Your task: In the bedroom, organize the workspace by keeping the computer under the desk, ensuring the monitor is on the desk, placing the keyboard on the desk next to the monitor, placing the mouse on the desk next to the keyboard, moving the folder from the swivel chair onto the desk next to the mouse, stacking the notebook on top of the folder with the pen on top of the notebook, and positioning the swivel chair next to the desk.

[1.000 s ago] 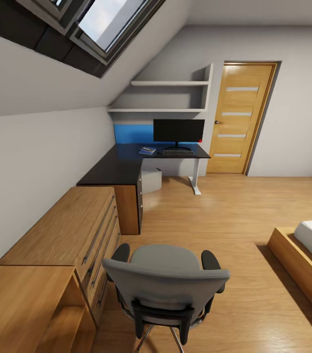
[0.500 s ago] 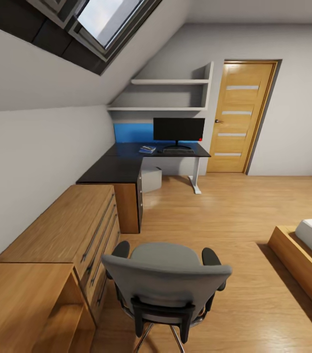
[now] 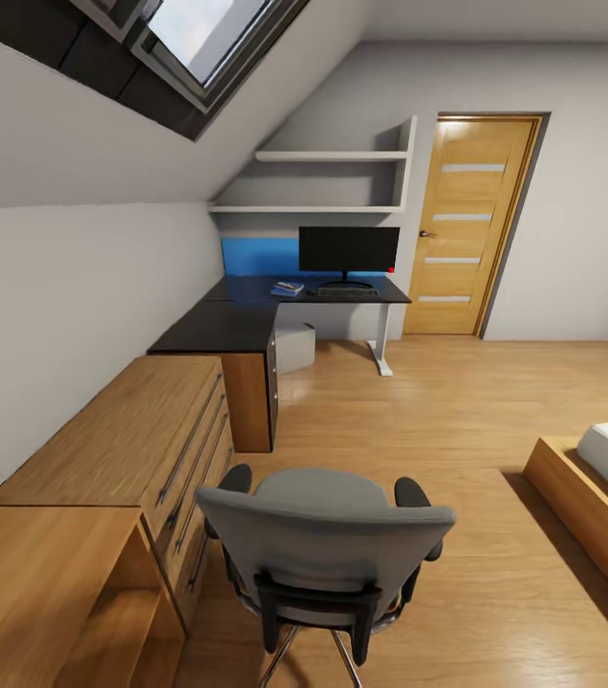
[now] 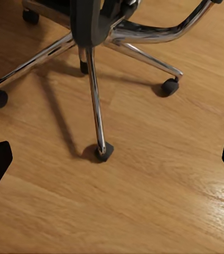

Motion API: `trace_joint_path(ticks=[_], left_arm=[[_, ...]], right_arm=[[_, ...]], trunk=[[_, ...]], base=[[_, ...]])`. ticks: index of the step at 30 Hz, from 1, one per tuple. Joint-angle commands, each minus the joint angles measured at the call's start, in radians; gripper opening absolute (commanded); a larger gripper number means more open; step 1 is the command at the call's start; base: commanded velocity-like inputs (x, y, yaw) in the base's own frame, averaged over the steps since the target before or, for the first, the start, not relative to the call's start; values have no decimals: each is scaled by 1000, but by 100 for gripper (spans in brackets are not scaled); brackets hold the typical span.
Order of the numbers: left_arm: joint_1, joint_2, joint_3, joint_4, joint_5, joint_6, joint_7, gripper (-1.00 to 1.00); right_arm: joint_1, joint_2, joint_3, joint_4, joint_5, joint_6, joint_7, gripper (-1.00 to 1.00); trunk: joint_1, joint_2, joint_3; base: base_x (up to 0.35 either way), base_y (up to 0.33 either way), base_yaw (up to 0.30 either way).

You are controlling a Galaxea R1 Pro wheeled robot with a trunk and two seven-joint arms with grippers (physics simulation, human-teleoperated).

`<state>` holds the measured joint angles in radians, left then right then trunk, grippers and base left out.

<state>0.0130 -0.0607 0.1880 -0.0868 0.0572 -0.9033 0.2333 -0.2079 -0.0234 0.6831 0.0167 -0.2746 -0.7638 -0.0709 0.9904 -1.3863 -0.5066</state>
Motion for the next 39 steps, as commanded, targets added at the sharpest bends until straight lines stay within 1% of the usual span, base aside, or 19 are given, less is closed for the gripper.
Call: trace_joint_path(ticks=[1,19,39], left_arm=[[1,-1,-1,-2,6,-1,-2,100],[1,-6,-2,-2,5,1,-2,100],[1,-7,-2,-2,4,1,-2,100]], right_arm=[[-1,0,9,2,-2,-3,-6,100],[-1,0,9,2,-2,-3,-6,100],[-1,0,9,2,-1,-2,-6,100]], trunk=[[4,-8,-4],[73,-134,-60],[150,-274,-123]], base=[[0,0,0],[0,0,0],[0,0,0]])
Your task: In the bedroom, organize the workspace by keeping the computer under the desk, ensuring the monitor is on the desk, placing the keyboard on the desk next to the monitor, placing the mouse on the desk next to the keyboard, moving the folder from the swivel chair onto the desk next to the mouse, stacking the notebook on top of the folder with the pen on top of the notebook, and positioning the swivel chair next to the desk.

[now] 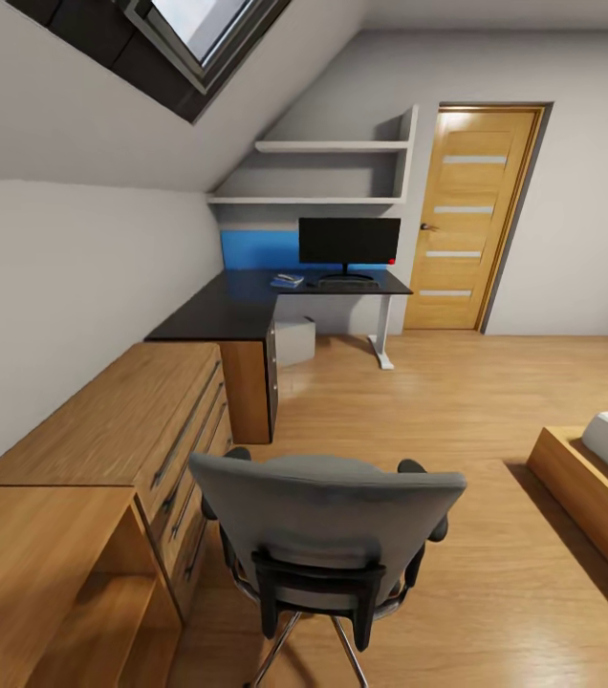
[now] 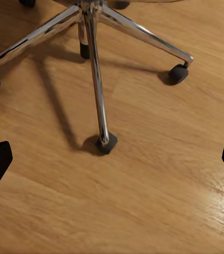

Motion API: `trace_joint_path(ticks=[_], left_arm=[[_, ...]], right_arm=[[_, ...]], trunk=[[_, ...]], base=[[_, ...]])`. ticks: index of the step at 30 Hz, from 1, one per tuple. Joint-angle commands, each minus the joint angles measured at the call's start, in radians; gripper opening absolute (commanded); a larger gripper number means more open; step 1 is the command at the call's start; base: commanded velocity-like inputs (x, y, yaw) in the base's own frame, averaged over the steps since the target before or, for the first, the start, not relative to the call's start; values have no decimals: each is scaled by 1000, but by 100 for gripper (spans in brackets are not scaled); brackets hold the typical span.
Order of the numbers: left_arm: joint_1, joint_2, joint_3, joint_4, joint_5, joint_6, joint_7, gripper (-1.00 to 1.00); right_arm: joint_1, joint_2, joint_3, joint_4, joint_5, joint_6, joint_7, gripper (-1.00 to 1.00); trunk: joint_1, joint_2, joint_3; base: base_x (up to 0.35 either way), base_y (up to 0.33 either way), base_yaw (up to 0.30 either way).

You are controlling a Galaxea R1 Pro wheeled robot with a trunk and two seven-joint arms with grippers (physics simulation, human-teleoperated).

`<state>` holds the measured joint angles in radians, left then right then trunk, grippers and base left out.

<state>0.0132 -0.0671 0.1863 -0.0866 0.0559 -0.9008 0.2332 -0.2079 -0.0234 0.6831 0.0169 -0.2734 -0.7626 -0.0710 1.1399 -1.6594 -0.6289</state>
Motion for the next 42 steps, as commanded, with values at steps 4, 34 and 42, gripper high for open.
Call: trace_joint_path(ticks=[4,34,42], left_arm=[[0,1,-1,-2,6,-1,3,100],[-1,1,-2,-320,6,135,-4,100],[-11,-3,-5,-657,5,777,-10,100]], right_arm=[[-1,0,9,2,-3,-3,-6,100],[-3,-11,3,-7,-6,-4,-10,100],[-30,-37,-3,-36,-107,-2,-117,100]], trunk=[[15,-29,-13],[130,-239,-107],[161,-295,-132]], base=[[0,0,0],[0,0,0],[0,0,0]])
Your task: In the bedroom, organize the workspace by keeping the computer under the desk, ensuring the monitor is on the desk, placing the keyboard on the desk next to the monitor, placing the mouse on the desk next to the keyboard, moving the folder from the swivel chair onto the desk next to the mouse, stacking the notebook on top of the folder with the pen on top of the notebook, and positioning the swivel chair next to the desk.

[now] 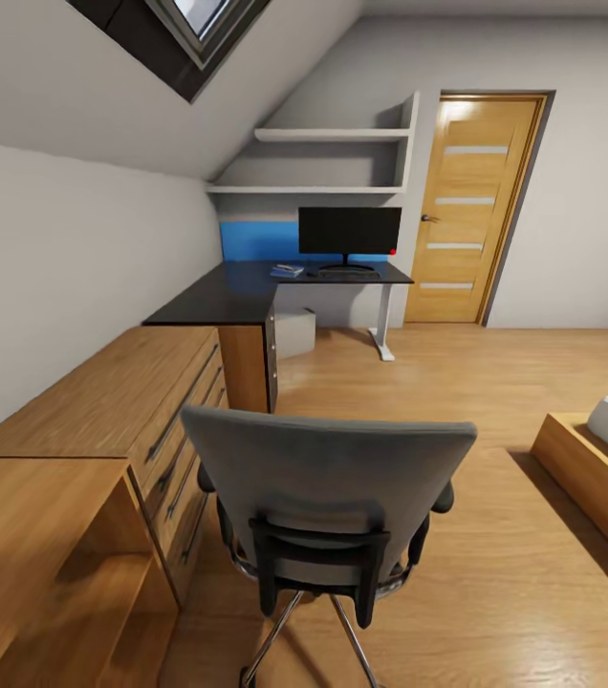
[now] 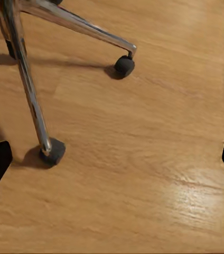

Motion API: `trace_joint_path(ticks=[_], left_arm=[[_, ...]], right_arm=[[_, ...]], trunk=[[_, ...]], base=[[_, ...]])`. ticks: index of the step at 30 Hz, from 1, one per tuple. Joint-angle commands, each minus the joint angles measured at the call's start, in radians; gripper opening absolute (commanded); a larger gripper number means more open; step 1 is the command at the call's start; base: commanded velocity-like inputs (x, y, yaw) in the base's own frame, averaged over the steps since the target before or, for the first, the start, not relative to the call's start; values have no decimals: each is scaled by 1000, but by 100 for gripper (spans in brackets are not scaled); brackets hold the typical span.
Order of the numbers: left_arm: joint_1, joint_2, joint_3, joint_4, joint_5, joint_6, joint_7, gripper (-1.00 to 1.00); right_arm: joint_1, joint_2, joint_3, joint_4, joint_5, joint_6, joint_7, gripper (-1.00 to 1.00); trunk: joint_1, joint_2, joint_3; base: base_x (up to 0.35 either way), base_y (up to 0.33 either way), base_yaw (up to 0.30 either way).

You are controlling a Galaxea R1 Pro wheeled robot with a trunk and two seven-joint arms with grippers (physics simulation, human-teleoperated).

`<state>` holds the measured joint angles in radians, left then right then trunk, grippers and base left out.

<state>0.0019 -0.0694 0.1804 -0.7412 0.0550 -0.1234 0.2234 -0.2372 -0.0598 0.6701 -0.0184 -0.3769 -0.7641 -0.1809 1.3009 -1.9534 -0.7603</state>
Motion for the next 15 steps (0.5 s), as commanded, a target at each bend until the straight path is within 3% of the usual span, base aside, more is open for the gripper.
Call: trace_joint_path(ticks=[1,5,10,11,12,13,15], left_arm=[[-19,-3,0,-51,6,82,0,100],[-93,-16,-14,-86,5,216,-1,100],[-209,-24,-43,-31,5,339,-2,100],[-249,-26,-59,3,5,356,-3,100],[-321,-32,-118,62,5,372,-42,100],[-327,-32,-123,66,5,374,-51,100],[-348,-32,-137,78,5,374,-104,100]], right_arm=[[-19,-2,10,-15,-41,4,-25,100],[-66,-4,9,-39,-107,37,-39,100],[-137,-5,9,-82,-192,124,-44,100],[-156,-5,8,-97,-223,156,-44,100],[-177,-5,8,-131,-324,195,-44,100],[-178,-5,8,-135,-341,197,-45,100],[-182,-5,8,-145,-421,200,-44,100]], trunk=[[4,-8,-4],[19,-36,-17],[38,-71,-32],[42,-78,-35],[46,-85,-39],[50,-92,-42],[58,-106,-48]], base=[[0,0,0],[0,0,0],[0,0,0],[0,0,0],[0,0,0],[0,0,0],[0,0,0]])
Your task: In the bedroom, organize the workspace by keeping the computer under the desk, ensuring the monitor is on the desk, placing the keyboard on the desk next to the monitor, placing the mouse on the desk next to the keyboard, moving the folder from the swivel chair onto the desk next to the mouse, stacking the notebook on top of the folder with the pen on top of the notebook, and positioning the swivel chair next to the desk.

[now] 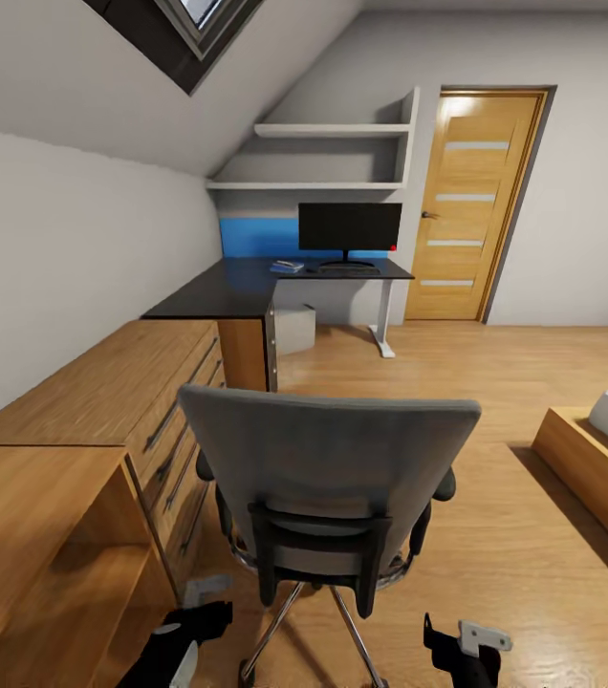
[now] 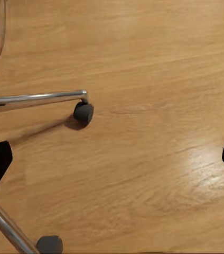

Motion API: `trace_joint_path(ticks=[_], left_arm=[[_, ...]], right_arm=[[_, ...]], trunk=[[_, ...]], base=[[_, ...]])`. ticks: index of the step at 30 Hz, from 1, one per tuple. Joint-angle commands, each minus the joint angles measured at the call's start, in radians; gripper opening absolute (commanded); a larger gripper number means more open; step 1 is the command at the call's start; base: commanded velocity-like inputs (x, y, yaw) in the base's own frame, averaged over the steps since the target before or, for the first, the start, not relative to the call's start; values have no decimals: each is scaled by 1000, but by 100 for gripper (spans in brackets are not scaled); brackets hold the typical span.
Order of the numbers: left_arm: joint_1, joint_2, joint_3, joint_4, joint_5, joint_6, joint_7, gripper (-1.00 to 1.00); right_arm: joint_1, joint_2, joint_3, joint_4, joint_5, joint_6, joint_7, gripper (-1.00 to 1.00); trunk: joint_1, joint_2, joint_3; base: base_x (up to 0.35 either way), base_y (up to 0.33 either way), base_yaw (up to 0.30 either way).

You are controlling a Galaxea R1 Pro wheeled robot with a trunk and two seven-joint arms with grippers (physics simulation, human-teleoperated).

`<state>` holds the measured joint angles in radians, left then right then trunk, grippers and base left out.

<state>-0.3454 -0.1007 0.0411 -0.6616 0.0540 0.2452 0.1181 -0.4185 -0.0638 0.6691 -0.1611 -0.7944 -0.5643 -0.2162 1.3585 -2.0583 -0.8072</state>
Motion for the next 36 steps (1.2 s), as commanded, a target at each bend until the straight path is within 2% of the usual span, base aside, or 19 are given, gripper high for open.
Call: trace_joint_path(ticks=[1,5,10,14,36], left_arm=[[-8,0,-12,45,1,-1,-47,100],[-10,1,-59,98,-35,-31,-54,100],[-10,1,-63,105,-39,-111,-51,100],[-10,1,-64,107,-39,-146,-51,100],[-11,7,-63,108,-37,-161,-51,100]], right_arm=[[-2,-2,10,-1,-42,-4,-7,100],[-2,-2,18,5,-51,-17,-5,100],[-2,-2,19,9,-51,-20,-3,100],[-2,-2,20,9,-51,-20,-3,100],[0,-1,24,11,-49,-22,0,100]], trunk=[[4,-8,-4],[19,-36,-17],[38,-71,-32],[54,-99,-45],[138,-253,-114]], base=[[0,0,0],[0,0,0],[0,0,0],[0,0,0],[0,0,0]])
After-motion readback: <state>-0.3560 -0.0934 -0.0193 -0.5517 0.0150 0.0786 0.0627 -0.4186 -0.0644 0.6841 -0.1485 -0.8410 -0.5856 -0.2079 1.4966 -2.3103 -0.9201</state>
